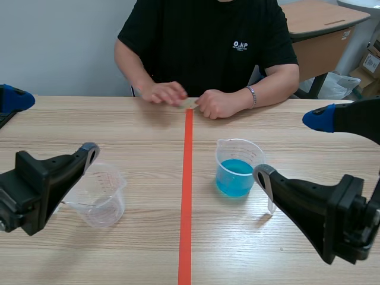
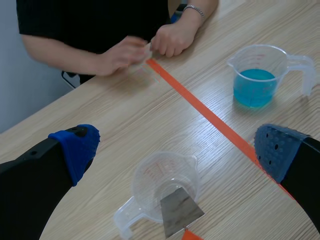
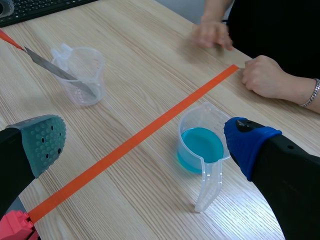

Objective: Do the redox reaction experiment.
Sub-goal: 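Return to the home posture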

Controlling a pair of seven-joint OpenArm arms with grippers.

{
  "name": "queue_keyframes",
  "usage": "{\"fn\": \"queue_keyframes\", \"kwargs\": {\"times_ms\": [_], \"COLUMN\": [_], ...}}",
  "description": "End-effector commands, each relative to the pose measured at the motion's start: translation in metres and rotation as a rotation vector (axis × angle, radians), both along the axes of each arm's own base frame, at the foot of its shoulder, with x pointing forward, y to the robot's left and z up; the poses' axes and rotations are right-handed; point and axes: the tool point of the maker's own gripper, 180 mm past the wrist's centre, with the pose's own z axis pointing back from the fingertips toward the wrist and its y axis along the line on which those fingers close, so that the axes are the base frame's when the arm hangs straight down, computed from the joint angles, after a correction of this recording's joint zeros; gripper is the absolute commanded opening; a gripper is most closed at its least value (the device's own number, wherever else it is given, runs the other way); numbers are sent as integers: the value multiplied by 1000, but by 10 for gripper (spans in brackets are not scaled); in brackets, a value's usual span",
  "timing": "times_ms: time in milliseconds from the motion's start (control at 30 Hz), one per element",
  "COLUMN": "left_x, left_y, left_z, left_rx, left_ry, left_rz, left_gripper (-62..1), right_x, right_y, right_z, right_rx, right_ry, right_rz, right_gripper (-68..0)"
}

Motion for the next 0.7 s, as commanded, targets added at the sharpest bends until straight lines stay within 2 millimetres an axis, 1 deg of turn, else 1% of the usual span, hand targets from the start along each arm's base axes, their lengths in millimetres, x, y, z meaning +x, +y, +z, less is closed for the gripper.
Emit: {"fn": "queue_keyframes", "kwargs": {"times_ms": [0, 100, 333, 467, 667], "left_x": [0, 0, -11, -15, -12], "left_y": [-6, -14, -33, -36, -28], "left_z": [6, 8, 5, -1, -9], "left_rx": [-26, -49, -79, -89, -137], "left_ry": [-16, -20, -10, 12, 41], "left_rz": [-12, -34, -115, -139, -116], "left_gripper": [14, 14, 14, 14, 14], "right_x": [5, 4, 4, 4, 4], "right_y": [0, 0, 0, 0, -1], "right_z": [8, 8, 7, 6, 5], "right_rx": [12, 12, 6, 3, -3], "right_ry": [-29, -28, -24, -21, -16], "right_rz": [-5, -4, -5, -5, -5], "right_gripper": [4, 4, 4, 4, 4]}}
